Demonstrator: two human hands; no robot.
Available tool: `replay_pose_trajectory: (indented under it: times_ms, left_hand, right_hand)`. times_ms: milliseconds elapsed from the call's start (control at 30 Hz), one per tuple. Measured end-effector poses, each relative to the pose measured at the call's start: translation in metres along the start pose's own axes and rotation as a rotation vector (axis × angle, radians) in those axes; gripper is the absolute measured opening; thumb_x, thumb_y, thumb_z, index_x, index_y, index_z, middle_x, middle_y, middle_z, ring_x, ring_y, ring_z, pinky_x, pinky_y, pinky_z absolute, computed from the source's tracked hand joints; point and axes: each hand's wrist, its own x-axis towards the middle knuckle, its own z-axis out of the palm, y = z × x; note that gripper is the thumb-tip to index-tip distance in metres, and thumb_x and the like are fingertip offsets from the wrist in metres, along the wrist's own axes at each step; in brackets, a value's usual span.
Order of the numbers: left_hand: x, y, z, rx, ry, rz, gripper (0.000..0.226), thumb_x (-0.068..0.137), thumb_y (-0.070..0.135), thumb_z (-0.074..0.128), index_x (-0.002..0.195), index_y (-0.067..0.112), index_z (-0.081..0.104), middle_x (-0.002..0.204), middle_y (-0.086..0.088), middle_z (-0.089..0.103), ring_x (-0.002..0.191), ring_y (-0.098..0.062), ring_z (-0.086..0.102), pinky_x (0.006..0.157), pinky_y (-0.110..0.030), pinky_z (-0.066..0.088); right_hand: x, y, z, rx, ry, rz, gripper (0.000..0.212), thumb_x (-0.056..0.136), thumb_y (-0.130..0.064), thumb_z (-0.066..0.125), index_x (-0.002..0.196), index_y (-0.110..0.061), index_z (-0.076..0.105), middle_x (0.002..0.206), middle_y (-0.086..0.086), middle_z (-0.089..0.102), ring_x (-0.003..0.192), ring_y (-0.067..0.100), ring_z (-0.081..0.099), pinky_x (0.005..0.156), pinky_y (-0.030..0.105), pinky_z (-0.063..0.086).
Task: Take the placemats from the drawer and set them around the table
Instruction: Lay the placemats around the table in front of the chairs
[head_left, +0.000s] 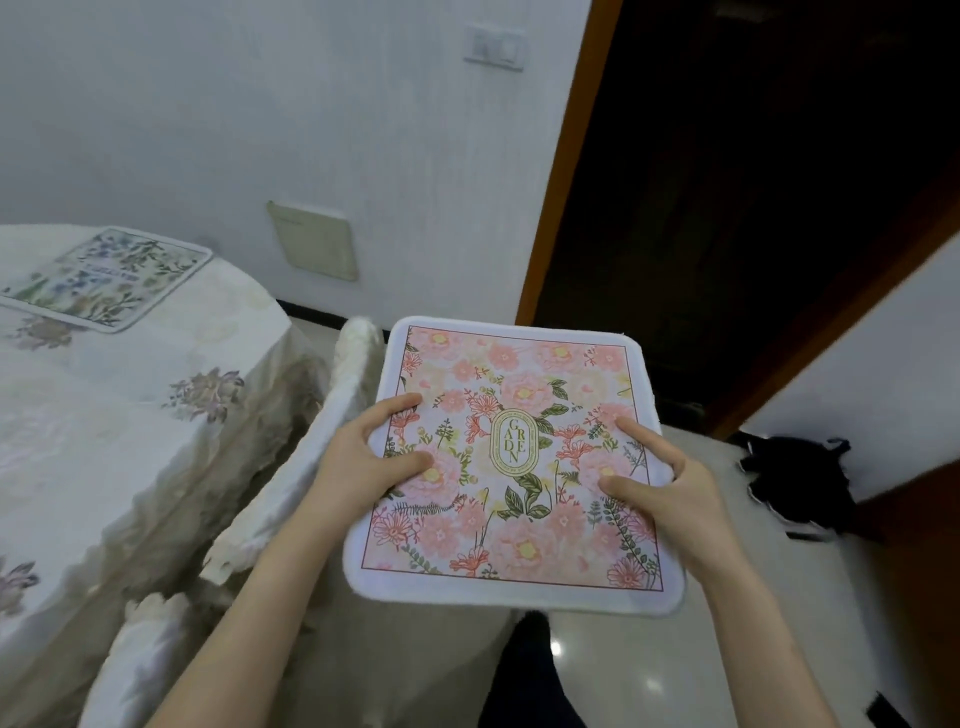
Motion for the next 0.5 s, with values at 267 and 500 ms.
replay_pose_trajectory:
  times_ms: [267,500]
  left_hand:
    - [0.086,0.026,0.044,-0.134,0.334,-0.064,0.057,0.073,0.001,0.079,0.116,0.035,0.065,0.107,0.006,0.070,0.079,-0.016,0.072,0.061,-0.026,0.057]
    - [0.105,0.035,0.042,-0.151,0.655,-0.109,0.058,0.071,0.005,0.080,0.116,0.037,0.064,0.108,0.010,0.069,0.079,-0.013,0.072,0.061,-0.024,0.057]
  right_hand:
    - [0.182,-0.060,-0.015,-0.126,-0.335,-0.054,0.063,0.071,0.001,0.081,0.115,-0.042,0.066,0.111,-0.006,0.069,0.083,0.017,0.074,0.061,0.032,0.060]
    - [0.286,-0.094,0.039,-0.226,-0.665,-0.073,0.065,0.070,0.001,0.081,0.119,-0.039,0.066,0.119,-0.001,0.068,0.084,0.022,0.074,0.063,0.036,0.061]
